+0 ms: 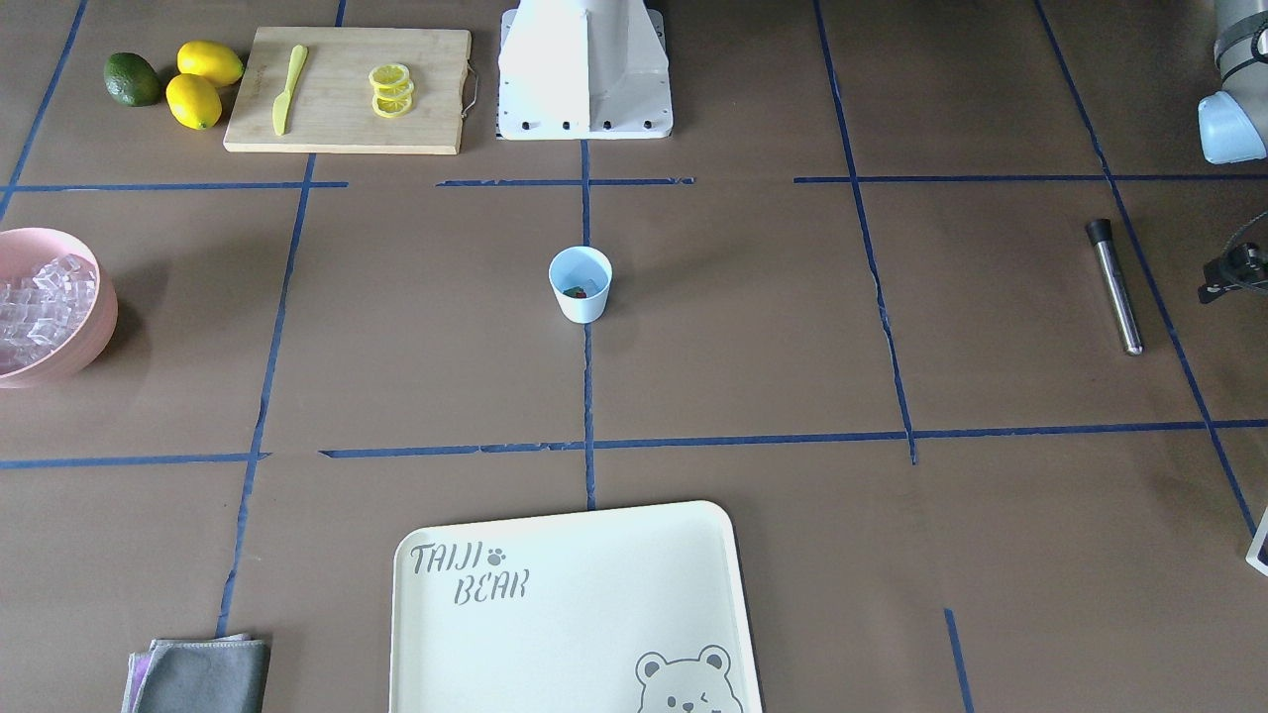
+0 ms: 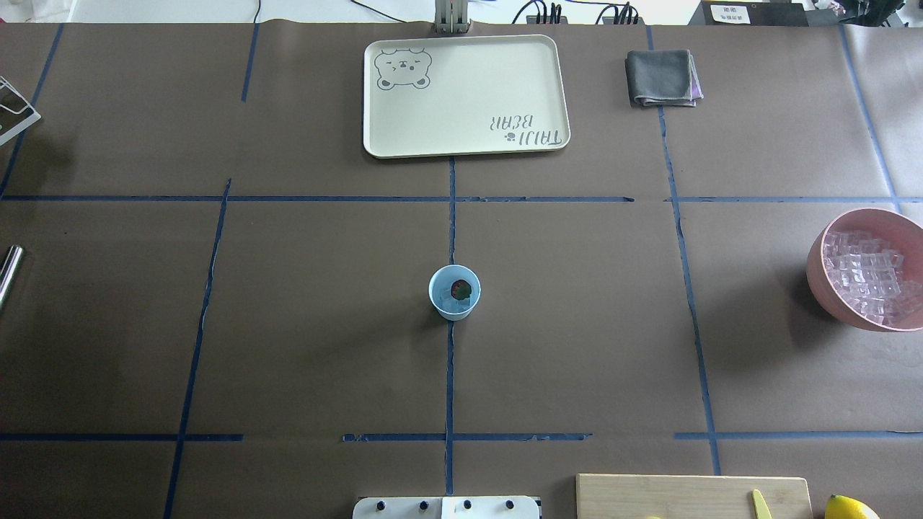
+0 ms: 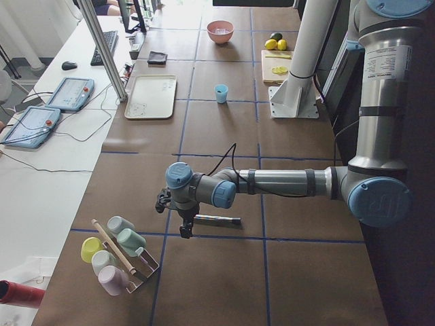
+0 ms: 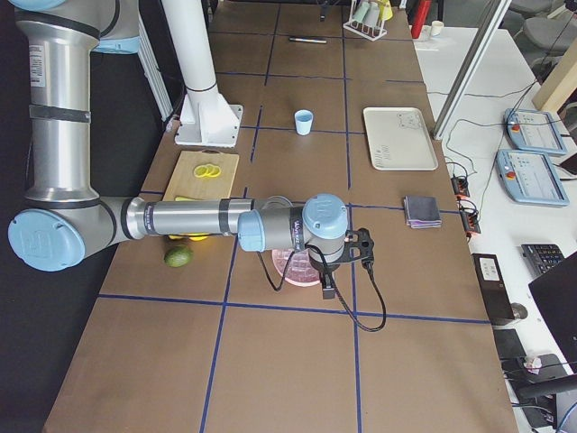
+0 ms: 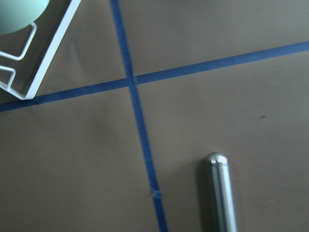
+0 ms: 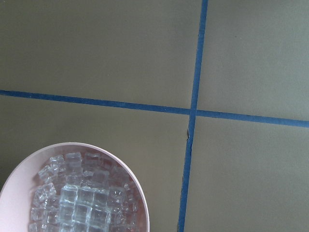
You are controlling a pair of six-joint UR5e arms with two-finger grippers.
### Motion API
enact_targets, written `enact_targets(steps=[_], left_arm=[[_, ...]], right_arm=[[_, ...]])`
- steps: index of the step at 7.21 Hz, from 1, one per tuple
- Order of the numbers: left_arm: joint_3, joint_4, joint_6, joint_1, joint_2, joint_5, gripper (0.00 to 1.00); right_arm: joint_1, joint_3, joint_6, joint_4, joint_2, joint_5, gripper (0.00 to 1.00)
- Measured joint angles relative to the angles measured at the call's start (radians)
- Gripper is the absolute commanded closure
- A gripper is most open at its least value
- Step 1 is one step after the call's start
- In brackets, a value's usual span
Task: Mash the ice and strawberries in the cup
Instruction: 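Lower the left gripper onto the metal pestle rod and grasp it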
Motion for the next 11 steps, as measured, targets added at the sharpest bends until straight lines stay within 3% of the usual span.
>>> enact_targets(steps=[2, 5, 11], left_arm=[[0.01, -0.124, -0.161, 0.01, 0.026, 0.001, 0.0], [0.012, -0.377, -0.401, 0.135, 0.097, 0.005, 0.0], [0.046, -0.433, -0.451, 0.235, 0.091, 0.036, 0.0]], right_arm=[[0.0, 0.002, 0.0, 0.001, 0.001, 0.0, 0.01], [0.0, 0.0, 0.0, 0.001, 0.002, -0.003, 0.01], [0.0, 0.002, 0.001, 0.001, 0.004, -0.007, 0.01]])
